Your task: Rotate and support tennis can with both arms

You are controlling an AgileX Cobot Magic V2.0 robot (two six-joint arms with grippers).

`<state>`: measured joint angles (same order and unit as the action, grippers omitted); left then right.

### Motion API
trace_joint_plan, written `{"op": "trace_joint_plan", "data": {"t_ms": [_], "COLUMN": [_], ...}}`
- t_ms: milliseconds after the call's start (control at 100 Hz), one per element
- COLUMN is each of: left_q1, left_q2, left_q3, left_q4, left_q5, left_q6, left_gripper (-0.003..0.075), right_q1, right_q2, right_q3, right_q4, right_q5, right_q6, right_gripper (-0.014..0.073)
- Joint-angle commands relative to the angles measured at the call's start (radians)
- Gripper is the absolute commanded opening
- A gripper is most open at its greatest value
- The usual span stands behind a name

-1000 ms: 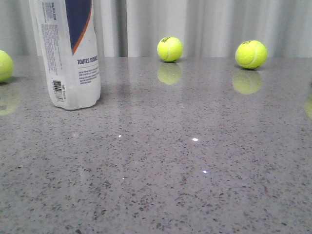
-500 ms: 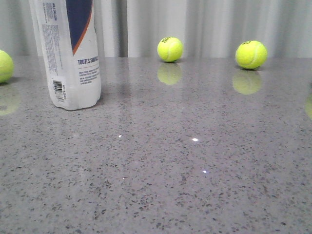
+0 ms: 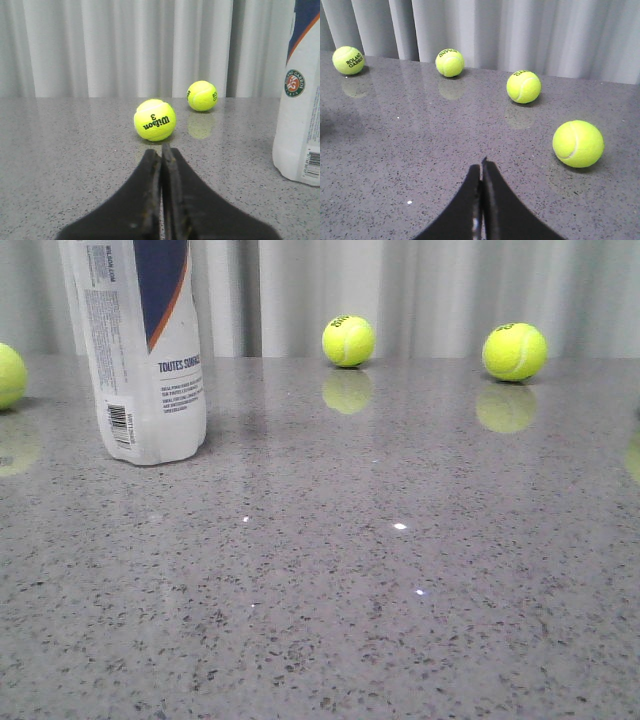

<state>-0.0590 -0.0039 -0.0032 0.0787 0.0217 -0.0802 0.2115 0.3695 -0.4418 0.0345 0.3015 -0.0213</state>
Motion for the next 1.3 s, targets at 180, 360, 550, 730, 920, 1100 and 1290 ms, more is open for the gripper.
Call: {"op": "trace_joint_plan", "data": {"t_ms": [180, 360, 550, 730, 920, 1100, 1290], "left_q1": [0.003, 0.003, 0.003, 0.003, 0.003, 0.003, 0.003], "left_q2": [-0.039, -0.039, -0.039, -0.039, -0.039, -0.039, -0.039], "left_q3": [0.047, 0.047, 0.047, 0.047, 0.047, 0.047, 0.047], "left_q4": [0.002, 0.002, 0.002, 0.002, 0.002, 0.002, 0.002], "left_q5": [-0.076, -0.076, -0.076, -0.076, -0.076, -0.076, -0.076], "left_q6": [-0.009, -0.009, -0.009, -0.009, -0.009, -0.009, -0.009], "left_gripper": [-0.0021, -0.0021, -0.0021, -0.0021, -0.0021, -0.0021, -0.0021], "right_q1": [-0.008, -0.008, -0.008, -0.012, -0.077, -0.174, -0.245], "right_q2": [0.005, 0.005, 0.004, -0.055, -0.211, -0.356, -0.401], "right_q3": [-0.026, -0.026, -0.016, 0.059, 0.205, 0.310, 0.385], "right_q4": [0.003, 0.003, -0.011, -0.052, -0.051, -0.051, -0.051], "right_q5": [-0.080, -0.080, -0.080, -0.184, -0.327, -0.334, -0.358], "right_q6": [-0.002, -0.002, -0.002, -0.002, 0.021, 0.083, 0.110], "right_gripper": [-0.0070, -0.0070, -0.0070, -0.0070, -0.0070, -0.0070, -0.0070]}}
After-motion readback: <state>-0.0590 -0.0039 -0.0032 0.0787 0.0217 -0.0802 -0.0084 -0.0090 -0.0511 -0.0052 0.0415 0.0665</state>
